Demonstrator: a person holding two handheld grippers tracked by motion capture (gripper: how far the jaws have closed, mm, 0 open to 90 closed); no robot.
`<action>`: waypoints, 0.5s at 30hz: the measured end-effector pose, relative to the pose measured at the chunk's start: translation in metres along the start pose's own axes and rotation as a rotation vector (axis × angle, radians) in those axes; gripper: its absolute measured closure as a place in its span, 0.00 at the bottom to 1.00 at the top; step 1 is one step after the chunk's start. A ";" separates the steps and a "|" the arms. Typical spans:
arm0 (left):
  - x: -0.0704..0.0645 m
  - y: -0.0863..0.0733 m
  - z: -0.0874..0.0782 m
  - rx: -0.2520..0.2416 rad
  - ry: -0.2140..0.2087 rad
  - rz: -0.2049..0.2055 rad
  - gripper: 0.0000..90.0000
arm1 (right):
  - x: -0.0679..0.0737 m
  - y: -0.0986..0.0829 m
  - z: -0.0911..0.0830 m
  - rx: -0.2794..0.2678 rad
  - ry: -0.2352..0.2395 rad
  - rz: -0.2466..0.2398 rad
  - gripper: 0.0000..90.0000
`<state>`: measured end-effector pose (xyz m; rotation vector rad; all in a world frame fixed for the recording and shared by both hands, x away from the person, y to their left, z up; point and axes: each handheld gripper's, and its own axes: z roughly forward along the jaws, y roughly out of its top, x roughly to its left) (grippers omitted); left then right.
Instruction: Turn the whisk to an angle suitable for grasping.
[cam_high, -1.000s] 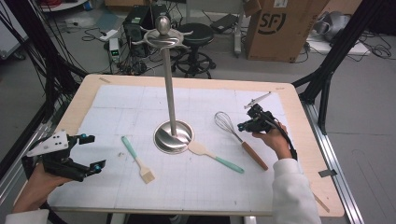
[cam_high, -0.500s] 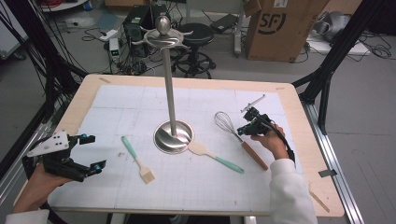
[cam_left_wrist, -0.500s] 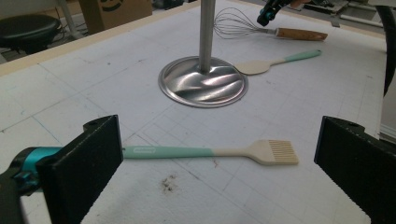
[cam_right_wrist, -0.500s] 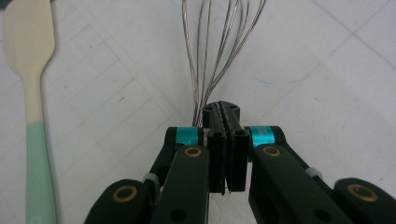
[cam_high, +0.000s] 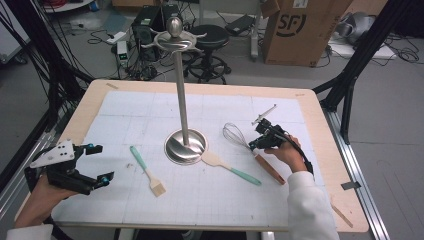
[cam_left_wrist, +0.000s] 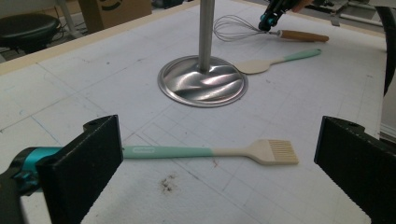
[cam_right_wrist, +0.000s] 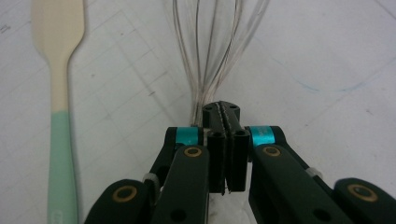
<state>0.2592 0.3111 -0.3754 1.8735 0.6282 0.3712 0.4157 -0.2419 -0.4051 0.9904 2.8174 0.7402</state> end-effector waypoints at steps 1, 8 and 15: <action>0.000 0.000 0.000 -0.001 0.000 -0.001 0.02 | 0.001 0.000 0.000 0.002 0.008 -0.005 0.99; 0.000 0.000 -0.001 -0.003 0.000 0.000 0.02 | 0.006 0.002 -0.002 -0.007 0.017 -0.022 0.97; -0.001 0.001 -0.001 -0.004 -0.002 0.001 0.02 | 0.012 0.000 -0.018 -0.069 0.017 -0.039 0.70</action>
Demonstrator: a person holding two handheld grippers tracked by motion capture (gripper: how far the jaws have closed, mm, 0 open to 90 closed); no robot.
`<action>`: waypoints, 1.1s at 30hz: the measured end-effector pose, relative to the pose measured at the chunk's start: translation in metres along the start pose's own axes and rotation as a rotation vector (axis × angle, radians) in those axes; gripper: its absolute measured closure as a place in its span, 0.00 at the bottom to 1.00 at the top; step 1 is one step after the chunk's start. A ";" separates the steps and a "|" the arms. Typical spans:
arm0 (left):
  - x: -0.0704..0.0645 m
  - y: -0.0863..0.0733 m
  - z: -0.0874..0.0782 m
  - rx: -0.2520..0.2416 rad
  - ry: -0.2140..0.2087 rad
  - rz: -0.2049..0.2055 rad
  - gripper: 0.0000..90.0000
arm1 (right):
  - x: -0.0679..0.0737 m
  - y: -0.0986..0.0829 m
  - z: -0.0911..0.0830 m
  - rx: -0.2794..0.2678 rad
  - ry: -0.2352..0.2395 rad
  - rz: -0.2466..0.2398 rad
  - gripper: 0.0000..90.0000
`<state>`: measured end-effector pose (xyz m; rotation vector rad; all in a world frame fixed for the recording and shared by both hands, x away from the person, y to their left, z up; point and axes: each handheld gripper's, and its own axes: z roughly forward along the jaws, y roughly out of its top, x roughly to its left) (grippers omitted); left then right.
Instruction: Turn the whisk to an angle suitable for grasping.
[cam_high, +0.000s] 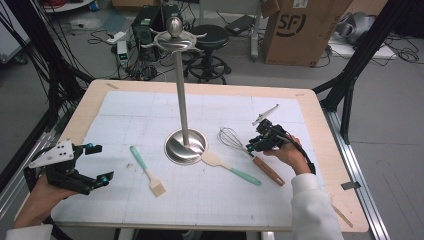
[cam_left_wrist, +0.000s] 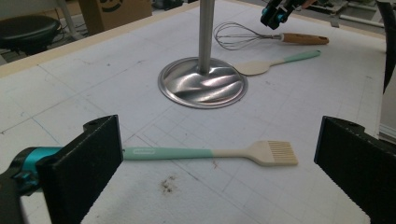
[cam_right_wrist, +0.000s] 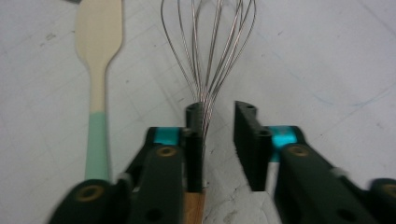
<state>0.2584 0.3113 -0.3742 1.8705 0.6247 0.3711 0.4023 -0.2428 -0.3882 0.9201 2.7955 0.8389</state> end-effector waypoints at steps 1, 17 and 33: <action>0.000 0.000 0.000 0.001 0.000 0.002 0.02 | 0.000 0.000 -0.002 -0.008 0.009 -0.002 0.65; -0.002 0.003 0.001 -0.005 -0.015 0.011 0.02 | 0.012 -0.008 -0.034 -0.085 -0.063 -0.018 0.00; -0.005 0.006 -0.001 -0.015 -0.015 0.020 0.02 | 0.025 -0.027 -0.040 0.003 -0.103 -0.048 0.00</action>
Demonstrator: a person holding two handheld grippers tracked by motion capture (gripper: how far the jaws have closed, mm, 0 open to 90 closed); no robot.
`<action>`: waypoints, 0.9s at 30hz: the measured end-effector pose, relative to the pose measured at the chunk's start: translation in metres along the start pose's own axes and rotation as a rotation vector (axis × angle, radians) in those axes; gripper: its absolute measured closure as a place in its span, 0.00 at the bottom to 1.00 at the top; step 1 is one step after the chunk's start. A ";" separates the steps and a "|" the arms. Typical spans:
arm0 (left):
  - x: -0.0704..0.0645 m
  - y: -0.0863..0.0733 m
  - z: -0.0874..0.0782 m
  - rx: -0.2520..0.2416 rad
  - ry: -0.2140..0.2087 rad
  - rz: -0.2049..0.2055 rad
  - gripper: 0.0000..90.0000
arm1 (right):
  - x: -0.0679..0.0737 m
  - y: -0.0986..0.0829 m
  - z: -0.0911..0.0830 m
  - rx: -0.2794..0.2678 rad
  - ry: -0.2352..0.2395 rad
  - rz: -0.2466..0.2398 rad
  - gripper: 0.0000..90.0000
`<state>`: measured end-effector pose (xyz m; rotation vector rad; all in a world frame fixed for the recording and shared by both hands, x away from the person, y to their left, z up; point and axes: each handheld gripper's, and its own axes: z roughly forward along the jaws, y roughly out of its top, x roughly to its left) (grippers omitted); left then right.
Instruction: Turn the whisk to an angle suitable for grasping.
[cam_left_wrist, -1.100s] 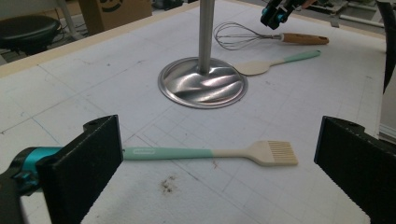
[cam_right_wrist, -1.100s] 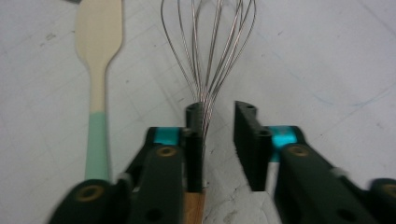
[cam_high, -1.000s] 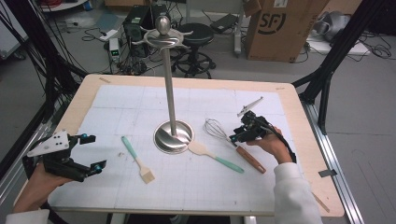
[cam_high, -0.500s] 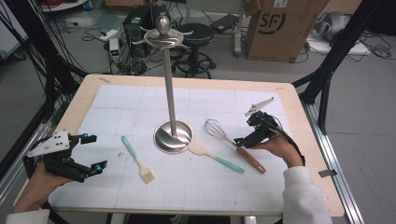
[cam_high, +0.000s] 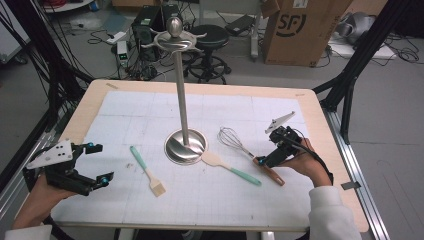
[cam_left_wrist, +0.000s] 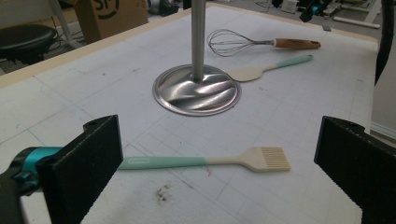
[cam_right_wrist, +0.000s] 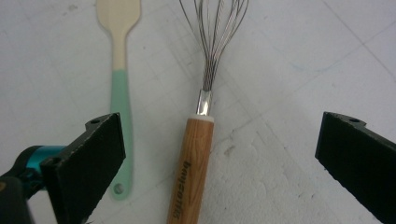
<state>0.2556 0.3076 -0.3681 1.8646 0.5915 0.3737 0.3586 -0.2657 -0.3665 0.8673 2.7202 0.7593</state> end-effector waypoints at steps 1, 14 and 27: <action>0.000 0.000 0.000 0.002 0.000 0.001 0.02 | 0.000 -0.002 0.002 0.008 0.006 0.003 0.00; 0.001 -0.001 0.001 0.003 0.001 -0.004 0.02 | 0.002 -0.019 0.025 0.072 0.056 -0.005 0.06; 0.001 0.000 0.001 0.001 0.003 -0.005 0.02 | 0.003 -0.018 0.040 0.138 0.066 -0.005 0.43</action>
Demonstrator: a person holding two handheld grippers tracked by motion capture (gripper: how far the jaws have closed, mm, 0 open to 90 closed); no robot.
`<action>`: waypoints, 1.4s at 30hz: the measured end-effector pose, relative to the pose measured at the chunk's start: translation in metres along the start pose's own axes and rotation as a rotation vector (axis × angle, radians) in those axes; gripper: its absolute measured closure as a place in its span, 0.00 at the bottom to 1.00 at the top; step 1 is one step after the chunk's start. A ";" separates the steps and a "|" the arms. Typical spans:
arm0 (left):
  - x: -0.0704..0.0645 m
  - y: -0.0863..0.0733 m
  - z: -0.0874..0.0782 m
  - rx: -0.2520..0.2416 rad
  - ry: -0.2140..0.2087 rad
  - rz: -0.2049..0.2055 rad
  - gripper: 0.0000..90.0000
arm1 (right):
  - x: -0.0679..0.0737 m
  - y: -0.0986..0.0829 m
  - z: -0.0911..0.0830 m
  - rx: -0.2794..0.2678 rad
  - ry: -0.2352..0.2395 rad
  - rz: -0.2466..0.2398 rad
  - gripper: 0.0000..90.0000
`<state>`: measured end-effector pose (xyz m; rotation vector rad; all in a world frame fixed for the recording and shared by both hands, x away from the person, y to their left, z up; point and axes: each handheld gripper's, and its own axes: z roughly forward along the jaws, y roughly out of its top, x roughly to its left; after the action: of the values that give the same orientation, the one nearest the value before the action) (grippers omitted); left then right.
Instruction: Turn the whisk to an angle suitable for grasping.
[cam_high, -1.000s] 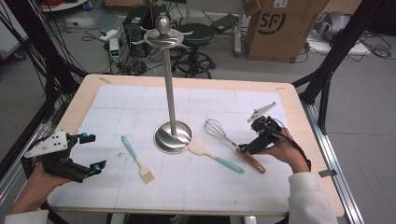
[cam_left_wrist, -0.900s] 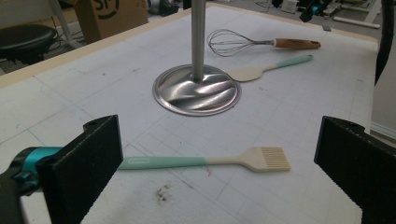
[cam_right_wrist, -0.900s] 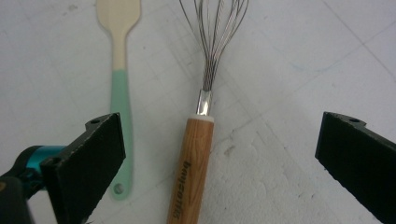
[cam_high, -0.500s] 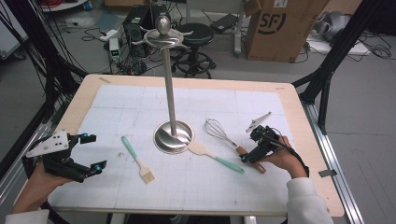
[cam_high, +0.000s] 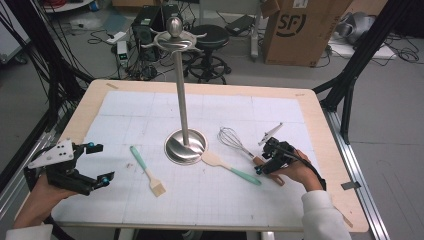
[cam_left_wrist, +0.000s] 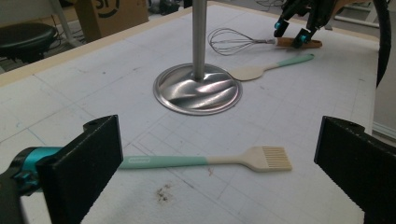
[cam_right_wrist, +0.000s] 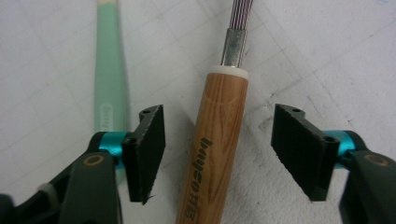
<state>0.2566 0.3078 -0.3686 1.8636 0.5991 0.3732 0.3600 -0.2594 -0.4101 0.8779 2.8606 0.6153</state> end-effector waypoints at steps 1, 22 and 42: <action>0.000 0.000 0.000 0.000 0.000 0.001 0.02 | 0.000 0.001 0.000 0.009 -0.002 0.007 0.49; 0.001 0.000 0.002 0.003 -0.004 0.003 0.02 | 0.001 0.009 0.003 0.032 -0.044 0.043 0.78; 0.001 -0.002 -0.003 0.004 0.014 -0.003 0.02 | 0.013 0.005 -0.075 -0.188 0.058 -0.141 0.78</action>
<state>0.2555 0.3119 -0.3696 1.8654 0.6123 0.3834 0.3371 -0.2748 -0.3387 0.6342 2.8242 0.8874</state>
